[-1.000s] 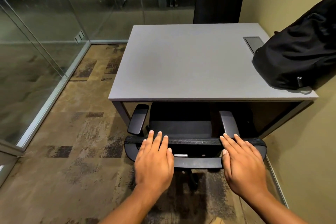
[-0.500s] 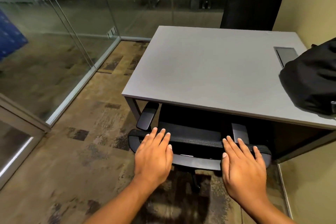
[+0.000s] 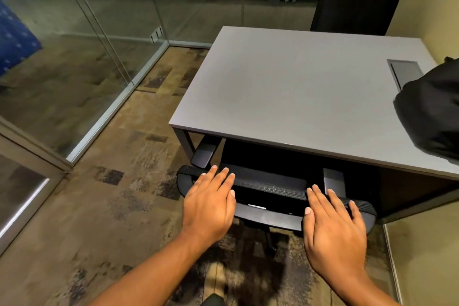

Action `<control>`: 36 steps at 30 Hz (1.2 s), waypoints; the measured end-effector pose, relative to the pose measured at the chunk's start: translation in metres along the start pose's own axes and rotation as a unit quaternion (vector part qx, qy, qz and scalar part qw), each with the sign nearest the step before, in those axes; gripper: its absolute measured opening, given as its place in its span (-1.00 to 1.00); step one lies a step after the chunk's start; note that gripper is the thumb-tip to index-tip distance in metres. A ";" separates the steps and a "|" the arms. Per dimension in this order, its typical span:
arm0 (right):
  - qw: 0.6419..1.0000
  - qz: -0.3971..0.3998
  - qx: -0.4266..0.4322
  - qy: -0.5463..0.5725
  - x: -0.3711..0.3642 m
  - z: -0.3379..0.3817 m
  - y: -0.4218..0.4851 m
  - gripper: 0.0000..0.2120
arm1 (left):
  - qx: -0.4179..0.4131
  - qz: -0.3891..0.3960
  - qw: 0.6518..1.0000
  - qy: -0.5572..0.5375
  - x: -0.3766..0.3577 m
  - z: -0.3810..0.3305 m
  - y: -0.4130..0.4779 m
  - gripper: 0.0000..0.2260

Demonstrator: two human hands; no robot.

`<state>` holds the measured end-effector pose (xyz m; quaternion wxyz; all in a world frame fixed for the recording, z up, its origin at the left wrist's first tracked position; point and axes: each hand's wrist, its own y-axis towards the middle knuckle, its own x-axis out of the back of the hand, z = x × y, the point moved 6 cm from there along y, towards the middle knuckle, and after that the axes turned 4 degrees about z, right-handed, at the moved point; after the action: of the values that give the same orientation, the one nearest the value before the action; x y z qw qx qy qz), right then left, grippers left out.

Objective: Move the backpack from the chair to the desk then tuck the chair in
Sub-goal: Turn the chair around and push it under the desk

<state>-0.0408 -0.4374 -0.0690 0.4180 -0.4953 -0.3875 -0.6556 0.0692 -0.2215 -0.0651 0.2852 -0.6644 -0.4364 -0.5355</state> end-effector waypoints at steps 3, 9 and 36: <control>1.000 0.011 -0.025 0.003 -0.003 0.011 -0.005 -0.54 | -0.021 0.004 1.000 -0.006 0.000 0.011 0.003 -0.59; 0.997 0.019 -0.074 -0.018 -0.014 0.036 -0.008 -0.51 | -0.057 0.010 0.998 -0.009 0.003 0.039 0.014 -0.59; 0.994 0.001 -0.098 -0.040 -0.010 0.029 0.030 -0.49 | -0.092 0.013 0.995 -0.034 0.000 0.028 0.064 -0.59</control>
<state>-0.0024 -0.4198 -0.0694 0.3518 -0.5601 -0.3376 -0.6697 0.1386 -0.2264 -0.0667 0.2145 -0.7110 -0.3864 -0.5469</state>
